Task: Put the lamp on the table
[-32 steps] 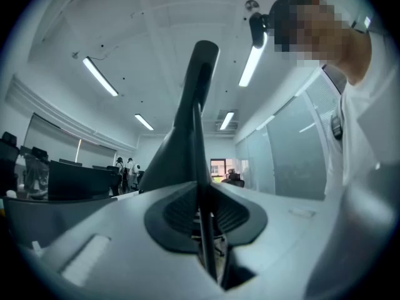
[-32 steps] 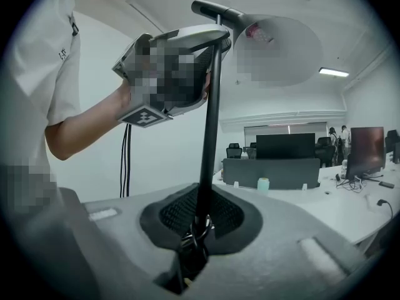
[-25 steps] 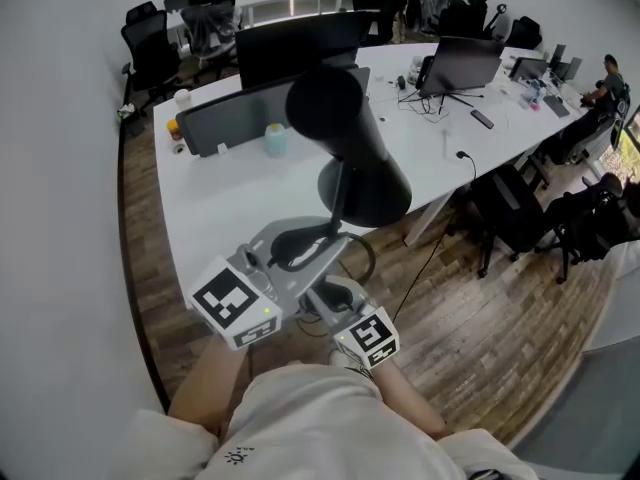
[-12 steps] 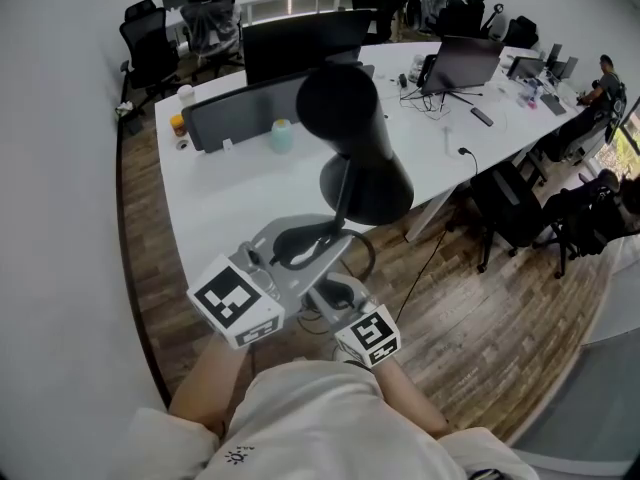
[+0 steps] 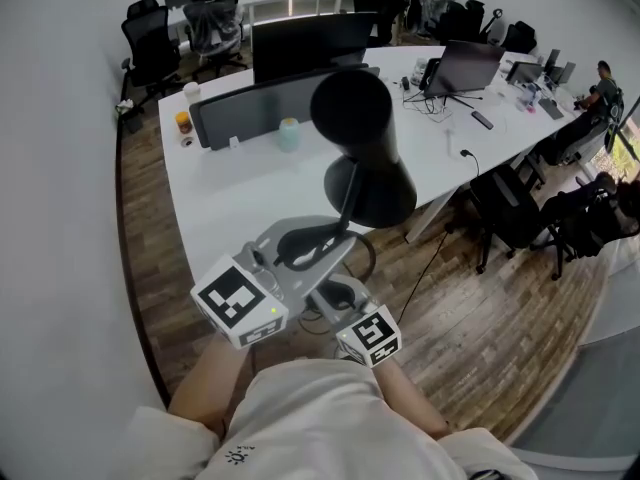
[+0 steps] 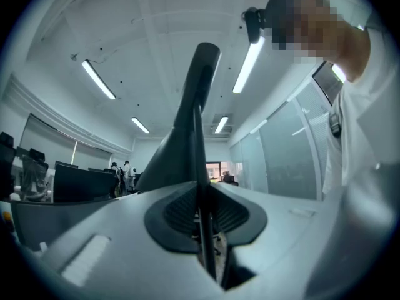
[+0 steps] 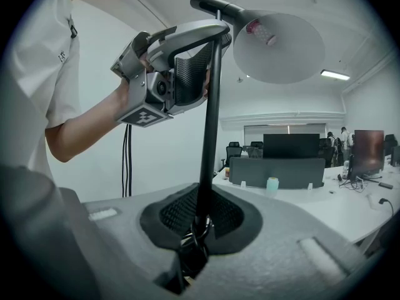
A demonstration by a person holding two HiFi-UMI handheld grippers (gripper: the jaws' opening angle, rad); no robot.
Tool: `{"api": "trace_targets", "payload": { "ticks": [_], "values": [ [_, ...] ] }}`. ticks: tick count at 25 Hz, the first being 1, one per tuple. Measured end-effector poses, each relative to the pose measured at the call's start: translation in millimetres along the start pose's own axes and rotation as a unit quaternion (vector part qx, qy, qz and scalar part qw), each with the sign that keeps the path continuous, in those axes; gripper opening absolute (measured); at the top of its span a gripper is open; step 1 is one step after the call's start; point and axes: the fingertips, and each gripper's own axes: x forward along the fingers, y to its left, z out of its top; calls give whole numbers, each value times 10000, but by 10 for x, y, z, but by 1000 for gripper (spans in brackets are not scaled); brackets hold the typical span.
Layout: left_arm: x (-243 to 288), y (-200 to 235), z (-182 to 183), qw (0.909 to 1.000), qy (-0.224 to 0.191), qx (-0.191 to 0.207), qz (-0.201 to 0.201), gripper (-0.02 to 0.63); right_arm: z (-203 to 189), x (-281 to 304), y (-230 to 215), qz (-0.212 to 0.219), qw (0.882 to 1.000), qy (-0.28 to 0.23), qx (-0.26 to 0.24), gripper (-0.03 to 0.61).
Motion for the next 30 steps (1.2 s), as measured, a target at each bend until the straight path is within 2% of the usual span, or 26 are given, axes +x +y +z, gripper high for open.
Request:
{"api": "trace_targets", "payload": {
  "ticks": [16,24,30],
  "values": [
    [-229,272,-55,9995,41,71,296,54,-4,347,119,380,9993,17,-56,38],
    [-97,735,-218,9981,260,156,540,54,-56,743,-181,678,9977,-9,-25,38],
    [160,1288,-337,9961,443,265,710,52,-36,1152,-604,940,9956,36,-24,38]
  ]
}}
